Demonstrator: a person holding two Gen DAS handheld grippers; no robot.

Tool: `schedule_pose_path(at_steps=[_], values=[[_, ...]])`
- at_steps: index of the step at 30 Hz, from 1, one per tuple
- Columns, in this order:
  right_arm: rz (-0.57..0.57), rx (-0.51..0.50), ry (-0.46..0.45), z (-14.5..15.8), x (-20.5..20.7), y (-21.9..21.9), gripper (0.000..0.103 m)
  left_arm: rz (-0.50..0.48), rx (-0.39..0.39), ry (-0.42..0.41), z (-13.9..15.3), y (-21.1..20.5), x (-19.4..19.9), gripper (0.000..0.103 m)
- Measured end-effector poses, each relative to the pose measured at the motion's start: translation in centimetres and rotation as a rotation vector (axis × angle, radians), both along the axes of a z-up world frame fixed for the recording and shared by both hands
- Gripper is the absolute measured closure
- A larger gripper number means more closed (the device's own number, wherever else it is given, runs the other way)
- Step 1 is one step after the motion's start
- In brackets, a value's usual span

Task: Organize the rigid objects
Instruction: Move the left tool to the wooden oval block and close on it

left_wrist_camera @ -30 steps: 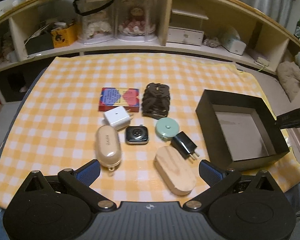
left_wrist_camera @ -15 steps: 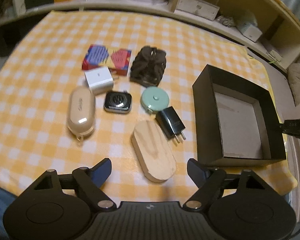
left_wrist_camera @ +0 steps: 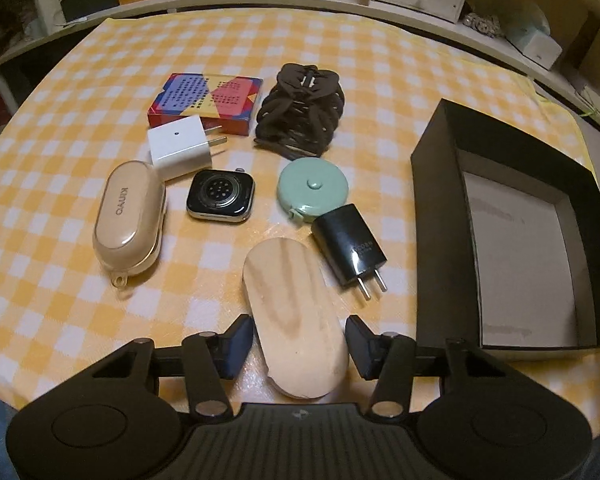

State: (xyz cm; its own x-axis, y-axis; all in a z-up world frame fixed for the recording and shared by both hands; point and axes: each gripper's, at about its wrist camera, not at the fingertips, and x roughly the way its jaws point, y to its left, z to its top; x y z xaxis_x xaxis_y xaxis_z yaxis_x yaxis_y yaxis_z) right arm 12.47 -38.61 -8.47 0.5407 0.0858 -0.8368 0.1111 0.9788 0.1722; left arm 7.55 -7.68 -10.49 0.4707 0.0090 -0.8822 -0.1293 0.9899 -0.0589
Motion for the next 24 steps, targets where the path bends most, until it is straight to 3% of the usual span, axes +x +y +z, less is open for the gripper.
schedule_pose_path(at_steps=[9,16,17,18,19,21,24], values=[[0.007,-0.006,-0.004,0.0,-0.1,0.1,0.098,-0.034,-0.045,-0.026,0.7,0.6,-0.6,0.052],[0.007,-0.006,-0.004,0.1,-0.1,0.1,0.098,-0.061,-0.080,-0.138,4.0,0.6,-0.8,0.054],[0.007,-0.006,-0.004,0.1,-0.1,0.1,0.098,-0.071,-0.086,-0.156,4.6,0.4,-0.8,0.058],[0.008,-0.007,-0.004,0.1,-0.1,0.1,0.098,-0.078,-0.079,-0.175,5.0,0.3,-0.8,0.086],[0.007,-0.006,-0.004,0.1,-0.1,0.1,0.098,-0.097,-0.082,-0.186,5.4,0.1,-0.7,0.101],[0.008,-0.007,-0.004,0.1,-0.1,0.1,0.098,-0.102,-0.113,-0.181,5.8,0.2,-0.4,0.103],[0.008,-0.007,-0.004,0.1,-0.1,0.2,0.098,-0.105,-0.070,-0.152,5.3,0.0,-0.1,0.101]])
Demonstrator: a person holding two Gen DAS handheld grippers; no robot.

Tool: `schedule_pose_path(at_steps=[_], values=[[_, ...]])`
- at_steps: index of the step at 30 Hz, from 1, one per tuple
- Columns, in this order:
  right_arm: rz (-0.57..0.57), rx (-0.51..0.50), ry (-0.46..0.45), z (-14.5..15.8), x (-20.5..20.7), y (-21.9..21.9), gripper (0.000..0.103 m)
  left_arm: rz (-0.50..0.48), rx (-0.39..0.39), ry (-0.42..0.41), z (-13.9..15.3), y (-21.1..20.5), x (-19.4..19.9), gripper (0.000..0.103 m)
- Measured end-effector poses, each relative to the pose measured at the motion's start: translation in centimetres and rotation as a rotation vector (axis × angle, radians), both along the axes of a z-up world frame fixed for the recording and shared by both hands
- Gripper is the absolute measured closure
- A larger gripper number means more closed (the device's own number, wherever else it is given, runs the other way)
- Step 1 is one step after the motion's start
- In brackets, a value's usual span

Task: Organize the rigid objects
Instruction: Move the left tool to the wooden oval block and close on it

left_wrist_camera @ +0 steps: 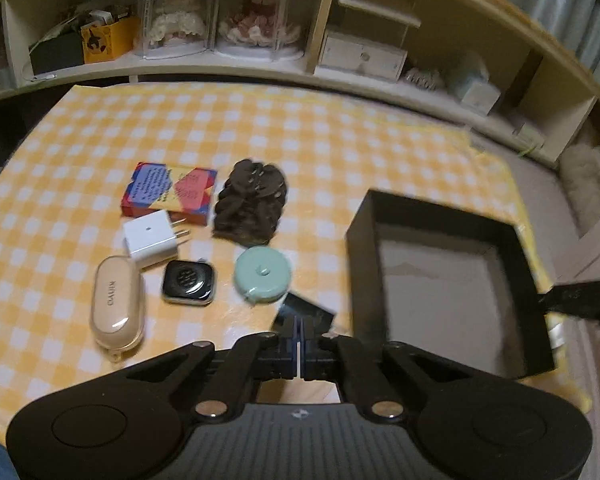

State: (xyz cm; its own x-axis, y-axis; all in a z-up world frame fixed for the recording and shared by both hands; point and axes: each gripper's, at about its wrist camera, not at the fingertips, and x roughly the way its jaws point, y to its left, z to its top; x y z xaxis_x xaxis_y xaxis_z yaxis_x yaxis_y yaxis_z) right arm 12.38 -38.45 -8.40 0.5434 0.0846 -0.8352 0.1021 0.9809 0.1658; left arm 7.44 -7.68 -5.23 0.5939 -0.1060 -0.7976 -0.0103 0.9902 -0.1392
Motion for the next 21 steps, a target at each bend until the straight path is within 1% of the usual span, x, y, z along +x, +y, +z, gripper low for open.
schedule_pose_path(at_steps=[2,4,6,9,10,12,14,18,20,21], values=[[0.001,-0.001,0.000,0.0,0.0,0.0,0.098,-0.003,0.004,0.036,-0.8,0.1,-0.1,0.093],[-0.001,0.002,0.001,0.0,0.0,-0.1,0.098,-0.028,0.016,0.071,-1.6,-0.2,-0.1,0.067],[-0.001,0.004,0.000,0.0,0.0,-0.1,0.098,-0.071,0.061,0.083,-2.1,-0.8,-0.3,0.058],[0.000,0.001,0.001,0.0,0.0,-0.1,0.098,-0.163,0.144,0.124,-3.3,-1.8,-0.1,0.052],[0.000,0.001,0.000,0.0,0.0,0.0,0.098,-0.204,0.173,0.143,-3.7,-2.1,0.1,0.048],[0.001,-0.001,0.000,0.0,0.0,0.0,0.098,-0.274,0.256,0.152,-4.3,-2.9,0.5,0.043],[0.001,0.000,0.001,0.0,0.0,-0.1,0.098,-0.341,0.312,0.171,-4.9,-3.2,1.1,0.042],[0.002,0.000,0.001,0.0,0.0,-0.1,0.098,-0.420,0.340,0.198,-5.7,-3.4,2.2,0.041],[0.001,0.001,0.001,0.0,0.0,-0.1,0.098,-0.432,0.330,0.208,-5.7,-3.5,2.3,0.046],[0.000,0.002,0.001,0.0,0.0,-0.1,0.098,-0.434,0.306,0.216,-5.6,-3.3,2.5,0.052]])
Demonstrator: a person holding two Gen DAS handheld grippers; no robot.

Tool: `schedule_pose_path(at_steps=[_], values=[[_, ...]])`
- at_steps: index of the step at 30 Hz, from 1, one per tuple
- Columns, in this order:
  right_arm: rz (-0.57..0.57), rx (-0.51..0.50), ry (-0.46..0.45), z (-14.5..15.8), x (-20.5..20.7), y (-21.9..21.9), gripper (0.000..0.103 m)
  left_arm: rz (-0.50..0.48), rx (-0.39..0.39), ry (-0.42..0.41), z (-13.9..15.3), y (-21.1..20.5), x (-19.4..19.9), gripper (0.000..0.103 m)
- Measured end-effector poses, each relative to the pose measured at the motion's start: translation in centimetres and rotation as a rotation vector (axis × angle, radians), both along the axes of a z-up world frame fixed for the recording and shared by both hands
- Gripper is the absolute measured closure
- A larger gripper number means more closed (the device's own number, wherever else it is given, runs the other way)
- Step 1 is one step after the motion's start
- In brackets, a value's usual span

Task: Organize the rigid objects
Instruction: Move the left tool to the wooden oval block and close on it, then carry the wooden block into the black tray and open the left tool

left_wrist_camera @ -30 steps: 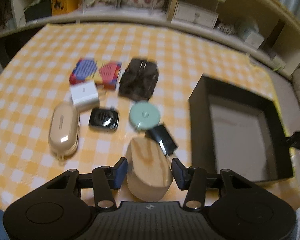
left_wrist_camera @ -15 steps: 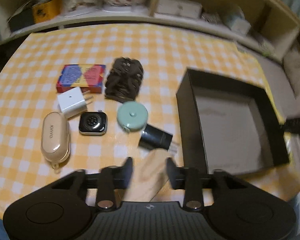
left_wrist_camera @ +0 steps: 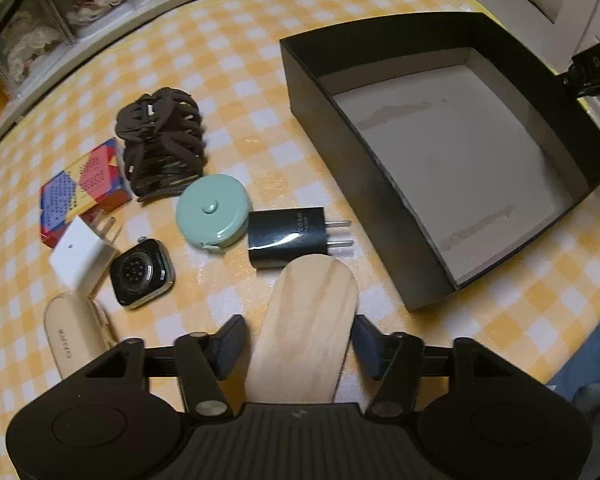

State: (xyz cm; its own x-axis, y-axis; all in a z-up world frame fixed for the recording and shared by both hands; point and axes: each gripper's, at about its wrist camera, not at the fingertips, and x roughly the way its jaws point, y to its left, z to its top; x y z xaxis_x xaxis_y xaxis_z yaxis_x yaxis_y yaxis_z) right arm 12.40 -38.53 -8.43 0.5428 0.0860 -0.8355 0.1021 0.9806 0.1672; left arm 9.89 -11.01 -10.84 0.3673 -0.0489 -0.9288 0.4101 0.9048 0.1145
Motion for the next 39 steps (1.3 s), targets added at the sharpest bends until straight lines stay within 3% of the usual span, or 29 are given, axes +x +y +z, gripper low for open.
schedule_pose_path(at_steps=[3,6,11,14,18,24,33,39], values=[[0.000,0.001,0.001,0.0,0.0,0.0,0.098,0.047,-0.028,0.023,0.5,0.5,0.2,0.053],[0.001,0.002,0.001,0.0,0.0,0.0,0.098,0.131,-0.060,-0.035,2.6,1.2,0.4,0.053],[-0.002,0.004,0.004,0.1,0.0,0.0,0.098,0.209,-0.264,-0.169,8.9,1.4,0.5,0.053],[-0.001,0.002,0.005,0.1,0.0,0.1,0.098,0.227,-0.369,-0.189,10.6,-0.2,1.1,0.054],[-0.003,0.009,0.006,0.1,0.1,0.0,0.098,0.254,-0.472,-0.141,9.0,-3.7,2.2,0.054],[-0.007,0.018,0.007,0.1,0.1,-0.2,0.097,0.377,-0.610,-0.053,4.8,-7.0,2.9,0.056],[-0.018,0.046,0.012,0.0,0.2,-0.7,0.097,0.346,-0.663,0.040,2.7,-9.1,2.4,0.057],[-0.024,0.055,0.015,0.0,0.2,-0.8,0.097,0.241,-0.609,0.096,2.3,-9.7,2.3,0.057]])
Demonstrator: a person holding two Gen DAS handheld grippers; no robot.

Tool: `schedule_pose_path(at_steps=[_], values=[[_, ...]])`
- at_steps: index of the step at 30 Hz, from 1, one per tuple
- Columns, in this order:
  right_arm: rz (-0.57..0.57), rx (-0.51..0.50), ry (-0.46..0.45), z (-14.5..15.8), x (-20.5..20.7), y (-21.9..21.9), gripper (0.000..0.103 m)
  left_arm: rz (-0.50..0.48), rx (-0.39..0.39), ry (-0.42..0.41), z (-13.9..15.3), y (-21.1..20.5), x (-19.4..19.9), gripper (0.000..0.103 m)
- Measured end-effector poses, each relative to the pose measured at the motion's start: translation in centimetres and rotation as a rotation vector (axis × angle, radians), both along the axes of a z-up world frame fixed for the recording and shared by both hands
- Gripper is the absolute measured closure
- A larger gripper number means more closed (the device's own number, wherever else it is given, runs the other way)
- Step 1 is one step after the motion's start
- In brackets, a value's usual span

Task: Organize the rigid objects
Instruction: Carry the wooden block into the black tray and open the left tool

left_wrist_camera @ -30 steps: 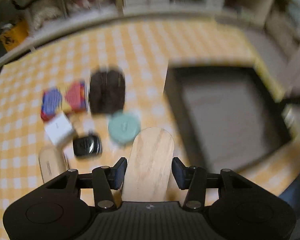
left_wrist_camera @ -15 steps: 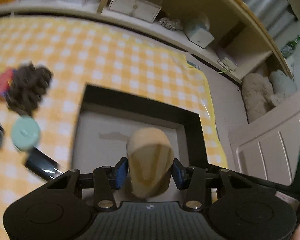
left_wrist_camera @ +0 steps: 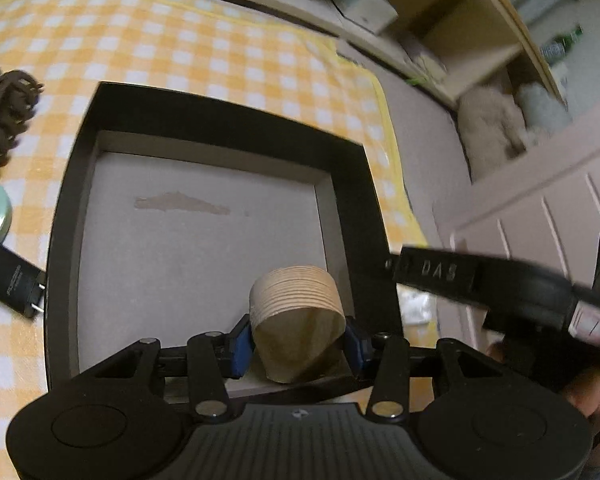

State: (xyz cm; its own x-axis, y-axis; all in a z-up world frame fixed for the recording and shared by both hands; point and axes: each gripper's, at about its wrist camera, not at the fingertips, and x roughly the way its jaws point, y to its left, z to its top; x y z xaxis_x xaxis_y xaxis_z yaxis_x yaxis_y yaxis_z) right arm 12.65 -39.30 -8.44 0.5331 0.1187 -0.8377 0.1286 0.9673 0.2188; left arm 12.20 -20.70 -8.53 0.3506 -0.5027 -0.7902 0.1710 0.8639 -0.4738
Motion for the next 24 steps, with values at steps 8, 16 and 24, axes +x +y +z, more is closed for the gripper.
schedule_pose_path(at_steps=[8,16,24], values=[[-0.009,0.011,0.004,0.0,0.1,-0.1,0.096,-0.080,0.011,-0.079,-0.6,-2.2,0.5,0.028],[-0.006,0.007,0.005,-0.1,0.1,-0.1,0.096,-0.038,0.042,-0.110,0.2,-0.9,0.0,0.010],[-0.005,0.006,0.003,-0.1,0.1,-0.1,0.096,-0.054,0.079,-0.135,0.0,-0.4,0.0,0.010]])
